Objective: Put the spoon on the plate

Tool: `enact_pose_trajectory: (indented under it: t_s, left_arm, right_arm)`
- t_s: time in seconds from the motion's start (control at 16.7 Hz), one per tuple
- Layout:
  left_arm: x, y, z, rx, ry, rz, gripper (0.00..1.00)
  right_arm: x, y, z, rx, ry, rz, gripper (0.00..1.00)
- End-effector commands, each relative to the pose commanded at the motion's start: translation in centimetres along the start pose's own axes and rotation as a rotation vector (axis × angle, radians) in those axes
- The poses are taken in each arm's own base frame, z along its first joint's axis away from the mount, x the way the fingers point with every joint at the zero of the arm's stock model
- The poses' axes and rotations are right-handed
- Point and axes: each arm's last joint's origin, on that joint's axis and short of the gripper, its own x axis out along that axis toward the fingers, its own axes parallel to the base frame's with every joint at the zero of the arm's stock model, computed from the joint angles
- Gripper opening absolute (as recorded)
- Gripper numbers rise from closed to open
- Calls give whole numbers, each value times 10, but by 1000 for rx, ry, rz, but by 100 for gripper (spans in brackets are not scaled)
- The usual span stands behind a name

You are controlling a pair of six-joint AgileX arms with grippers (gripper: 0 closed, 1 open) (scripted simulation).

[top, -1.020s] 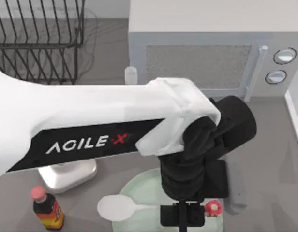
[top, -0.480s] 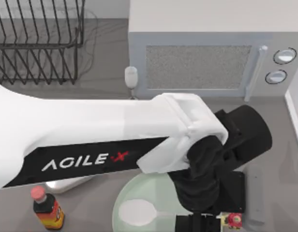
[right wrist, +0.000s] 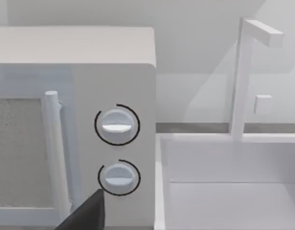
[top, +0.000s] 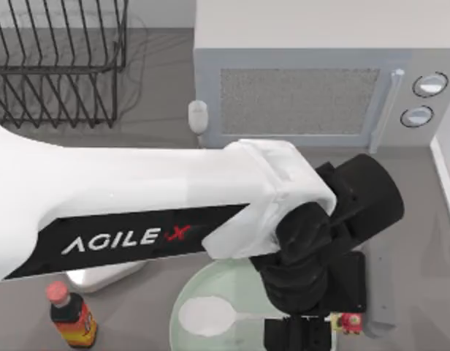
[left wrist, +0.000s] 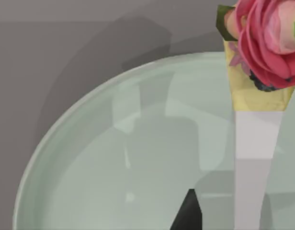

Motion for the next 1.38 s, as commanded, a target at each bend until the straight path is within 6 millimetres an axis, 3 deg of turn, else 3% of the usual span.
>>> enact_pose_trajectory:
  t_s: [0.54,0.84,1.38]
  left_arm:
    - [38,10,-24,-95,145,-44,0]
    - [39,10,-24,-96,147,-45,0]
    - [39,10,-24,-96,147,-45,68]
  right_arm:
    - [0,0,0,0,0,0,100]
    - [0,0,0,0,0,0,100]
    - [0,0,0,0,0,0,100]
